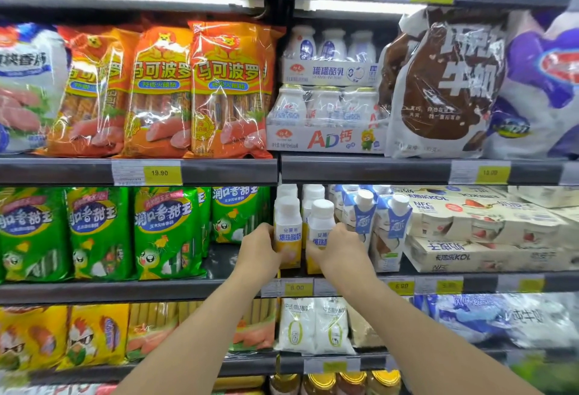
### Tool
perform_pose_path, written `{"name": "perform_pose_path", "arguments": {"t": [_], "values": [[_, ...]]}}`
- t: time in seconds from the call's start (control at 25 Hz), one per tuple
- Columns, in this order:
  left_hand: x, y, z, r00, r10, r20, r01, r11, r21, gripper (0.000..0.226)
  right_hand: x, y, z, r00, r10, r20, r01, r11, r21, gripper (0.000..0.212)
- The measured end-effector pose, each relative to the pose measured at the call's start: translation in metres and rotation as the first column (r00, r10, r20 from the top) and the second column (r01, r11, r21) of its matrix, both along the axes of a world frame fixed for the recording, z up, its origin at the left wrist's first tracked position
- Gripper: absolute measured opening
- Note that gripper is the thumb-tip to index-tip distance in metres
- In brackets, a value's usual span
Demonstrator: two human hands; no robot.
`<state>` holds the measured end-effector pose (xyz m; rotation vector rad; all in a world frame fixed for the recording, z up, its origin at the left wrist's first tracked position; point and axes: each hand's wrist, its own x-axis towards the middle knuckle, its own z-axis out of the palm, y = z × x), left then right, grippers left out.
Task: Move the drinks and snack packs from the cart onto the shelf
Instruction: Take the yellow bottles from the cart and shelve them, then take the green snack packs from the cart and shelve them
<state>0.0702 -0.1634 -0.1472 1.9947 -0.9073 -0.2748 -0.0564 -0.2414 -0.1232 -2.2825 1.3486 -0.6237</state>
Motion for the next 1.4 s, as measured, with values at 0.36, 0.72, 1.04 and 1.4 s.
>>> {"name": "perform_pose_path", "arguments": {"t": [0.36,0.72,1.04,1.4], "values": [[-0.015,0.024,0.011,1.000,0.016,0.023,-0.018,0.994,0.105,0.073,-0.029,0.004,-0.001,0.993,0.105,-0.061,-0.108,0.993,-0.051,0.053],[-0.112,0.014,0.053,0.495,-0.525,0.692,0.242,0.848,0.471,0.065,-0.151,-0.024,0.010,0.908,-0.113,-0.404,-0.071,0.908,-0.413,0.050],[-0.217,-0.103,0.024,0.200,-0.788,0.582,0.312,0.615,0.725,0.101,-0.307,-0.085,-0.028,0.790,-0.220,-0.572,0.083,0.963,-0.255,0.086],[-0.429,-0.222,-0.018,-0.057,-0.863,0.502,0.437,0.430,0.790,0.100,-0.548,-0.114,-0.079,0.658,-0.406,-0.634,0.424,0.896,-0.133,0.092]]}}
